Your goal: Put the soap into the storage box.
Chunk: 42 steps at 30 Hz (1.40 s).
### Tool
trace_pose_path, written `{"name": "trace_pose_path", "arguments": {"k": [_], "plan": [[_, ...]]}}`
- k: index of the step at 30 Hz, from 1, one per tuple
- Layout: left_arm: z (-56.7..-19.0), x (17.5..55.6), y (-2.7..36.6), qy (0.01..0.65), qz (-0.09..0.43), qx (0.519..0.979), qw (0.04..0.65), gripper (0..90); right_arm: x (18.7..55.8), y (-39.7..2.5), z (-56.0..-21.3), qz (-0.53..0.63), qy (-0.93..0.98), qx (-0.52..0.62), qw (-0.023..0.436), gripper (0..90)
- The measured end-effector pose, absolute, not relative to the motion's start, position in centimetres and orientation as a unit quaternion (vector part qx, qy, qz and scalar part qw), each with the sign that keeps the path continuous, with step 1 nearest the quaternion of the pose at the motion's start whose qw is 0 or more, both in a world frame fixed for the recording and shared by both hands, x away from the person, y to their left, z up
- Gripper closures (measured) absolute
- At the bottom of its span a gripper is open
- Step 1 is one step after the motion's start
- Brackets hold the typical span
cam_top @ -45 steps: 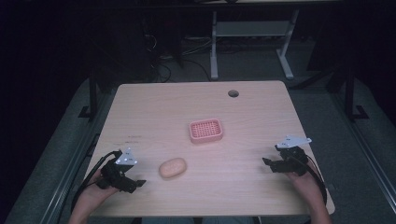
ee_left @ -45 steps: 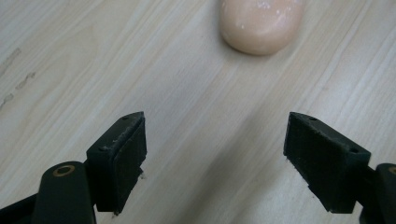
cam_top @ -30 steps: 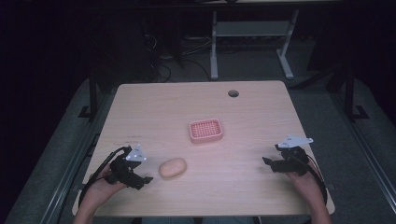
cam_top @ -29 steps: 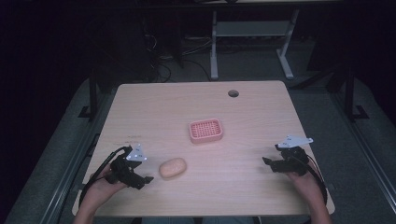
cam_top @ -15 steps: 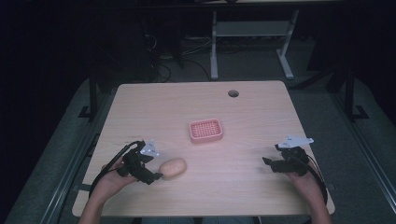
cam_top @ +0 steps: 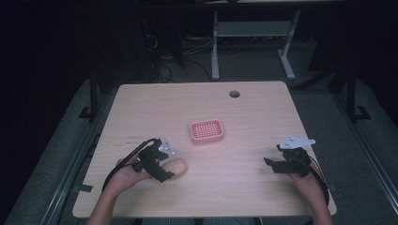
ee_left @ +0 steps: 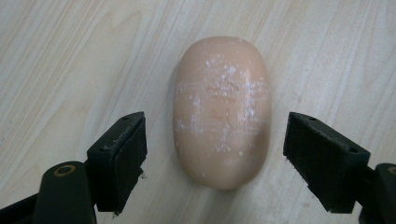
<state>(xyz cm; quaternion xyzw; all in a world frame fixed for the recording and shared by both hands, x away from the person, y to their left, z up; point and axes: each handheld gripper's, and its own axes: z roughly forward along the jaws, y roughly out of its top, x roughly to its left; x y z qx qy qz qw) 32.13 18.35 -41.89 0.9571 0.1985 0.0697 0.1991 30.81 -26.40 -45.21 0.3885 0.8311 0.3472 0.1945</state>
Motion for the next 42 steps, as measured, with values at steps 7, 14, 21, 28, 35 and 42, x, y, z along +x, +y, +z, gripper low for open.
{"name": "trace_pose_path", "arguments": {"k": [7,14,21,28,35,42], "plan": [[-42.7,32.8,17.2,0.197,0.053,0.962,0.181,22.3,30.9,-26.5,-45.3,0.348,0.832,0.388,0.193,25.0],[-43.2,33.2,16.4,0.192,0.045,0.966,0.169,26.9,30.8,-26.4,-45.2,0.349,0.832,0.386,0.193,24.8],[-43.7,33.6,15.9,0.188,0.037,0.970,0.149,29.7,30.8,-26.4,-45.1,0.351,0.830,0.386,0.193,24.6],[-44.1,33.9,15.7,0.188,0.023,0.972,0.142,31.6,30.8,-26.4,-45.1,0.356,0.827,0.390,0.193,24.6],[-44.0,33.9,15.8,0.188,0.026,0.971,0.145,32.4,30.8,-26.6,-45.0,0.358,0.826,0.390,0.194,24.4],[-43.3,34.4,15.8,0.190,0.030,0.969,0.153,32.4,30.8,-26.6,-45.1,0.358,0.825,0.394,0.190,24.4]]}}
